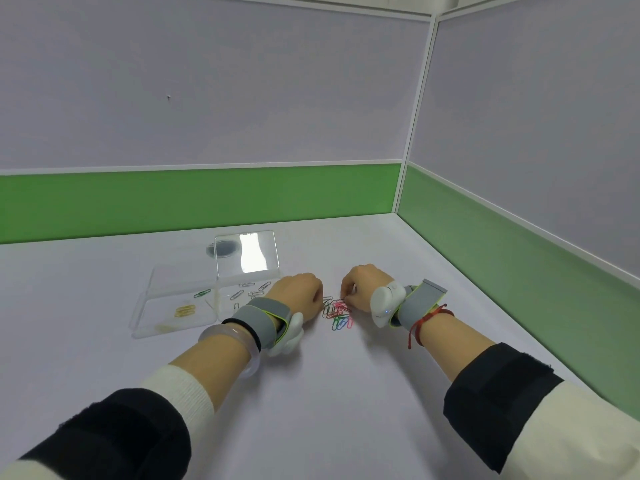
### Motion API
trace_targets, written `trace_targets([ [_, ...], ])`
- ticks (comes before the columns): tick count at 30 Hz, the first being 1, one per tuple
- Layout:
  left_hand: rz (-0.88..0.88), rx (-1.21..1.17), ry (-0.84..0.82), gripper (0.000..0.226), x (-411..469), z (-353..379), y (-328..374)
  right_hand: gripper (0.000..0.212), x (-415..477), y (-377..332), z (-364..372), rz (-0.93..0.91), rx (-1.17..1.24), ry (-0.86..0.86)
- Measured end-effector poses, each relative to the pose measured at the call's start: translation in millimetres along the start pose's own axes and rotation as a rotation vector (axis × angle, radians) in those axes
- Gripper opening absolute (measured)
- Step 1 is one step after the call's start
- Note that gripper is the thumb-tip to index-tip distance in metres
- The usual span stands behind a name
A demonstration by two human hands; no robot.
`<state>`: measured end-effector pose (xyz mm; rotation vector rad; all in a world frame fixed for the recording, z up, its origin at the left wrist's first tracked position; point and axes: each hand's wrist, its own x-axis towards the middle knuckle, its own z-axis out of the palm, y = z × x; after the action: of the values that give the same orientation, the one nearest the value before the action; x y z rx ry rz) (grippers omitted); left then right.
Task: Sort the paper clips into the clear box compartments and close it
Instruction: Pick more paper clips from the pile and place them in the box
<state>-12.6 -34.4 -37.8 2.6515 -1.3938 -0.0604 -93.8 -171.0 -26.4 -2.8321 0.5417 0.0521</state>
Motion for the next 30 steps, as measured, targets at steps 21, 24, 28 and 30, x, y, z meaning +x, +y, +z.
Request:
trace_targets([
  [21, -0.022, -0.074, 0.114, 0.022, -12.7, -25.0, -21.3, 0.029, -5.2, -21.3, -12.4, -0.013, 0.139, 0.124],
  [24, -0.063, -0.108, 0.153, 0.026, -19.5, -33.5, -32.4, 0.038, -1.1, -34.3, -16.3, -0.040, 0.131, 0.134],
  [28, -0.062, -0.052, 0.208, 0.030, -27.3, -46.9, -47.6, 0.038, 4.0, -52.7, -20.7, -0.085, 0.129, 0.168],
  [30, -0.070, -0.022, 0.238, 0.030, -32.1, -54.7, -57.1, 0.035, 7.4, -65.1, -24.0, -0.120, 0.126, 0.171],
])
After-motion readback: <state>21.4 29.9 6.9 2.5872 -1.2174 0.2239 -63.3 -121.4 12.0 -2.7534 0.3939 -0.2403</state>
